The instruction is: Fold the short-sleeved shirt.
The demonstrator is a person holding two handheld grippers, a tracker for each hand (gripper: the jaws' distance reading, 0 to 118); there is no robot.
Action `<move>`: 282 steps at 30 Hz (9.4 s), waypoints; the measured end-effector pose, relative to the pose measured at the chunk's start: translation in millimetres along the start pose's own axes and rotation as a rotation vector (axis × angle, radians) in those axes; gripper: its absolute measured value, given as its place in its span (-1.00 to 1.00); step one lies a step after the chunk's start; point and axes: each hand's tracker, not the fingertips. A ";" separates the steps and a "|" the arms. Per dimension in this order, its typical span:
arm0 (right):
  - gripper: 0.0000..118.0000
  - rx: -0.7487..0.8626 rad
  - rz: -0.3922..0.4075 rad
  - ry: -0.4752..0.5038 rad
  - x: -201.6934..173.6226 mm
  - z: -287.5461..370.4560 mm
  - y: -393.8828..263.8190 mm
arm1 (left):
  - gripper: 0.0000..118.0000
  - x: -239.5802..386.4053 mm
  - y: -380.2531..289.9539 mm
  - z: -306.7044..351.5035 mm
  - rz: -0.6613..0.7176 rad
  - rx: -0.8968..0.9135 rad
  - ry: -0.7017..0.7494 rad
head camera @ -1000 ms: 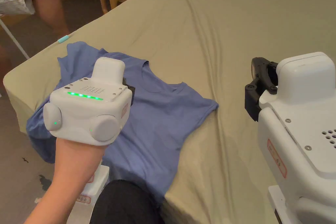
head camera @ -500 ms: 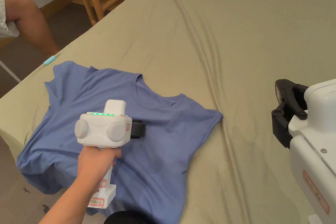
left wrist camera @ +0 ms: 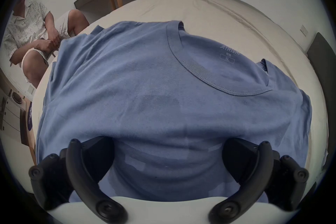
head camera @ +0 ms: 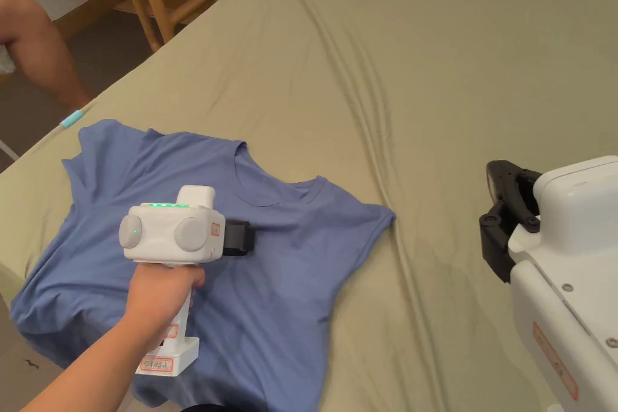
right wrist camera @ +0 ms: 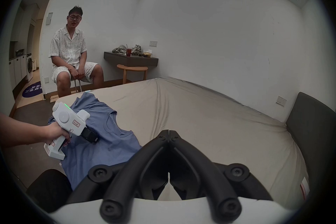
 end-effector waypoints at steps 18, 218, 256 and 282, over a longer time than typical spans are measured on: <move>-1.00 0.009 -0.034 -0.075 27.3 36.6 10.4 | -1.00 -2.9 -4.1 125.8 0.277 0.540 -0.418; -0.94 0.253 -0.220 -0.578 329.9 252.2 165.8 | -0.94 196.8 184.4 470.0 -0.085 1.032 -0.315; -0.94 0.082 -0.005 -0.751 494.8 -8.0 182.7 | -0.94 328.4 421.7 312.8 -0.236 0.879 -0.211; -0.94 -0.563 -0.345 -0.404 278.6 68.6 -226.7 | -0.94 210.3 -29.0 63.7 -0.379 0.230 -0.150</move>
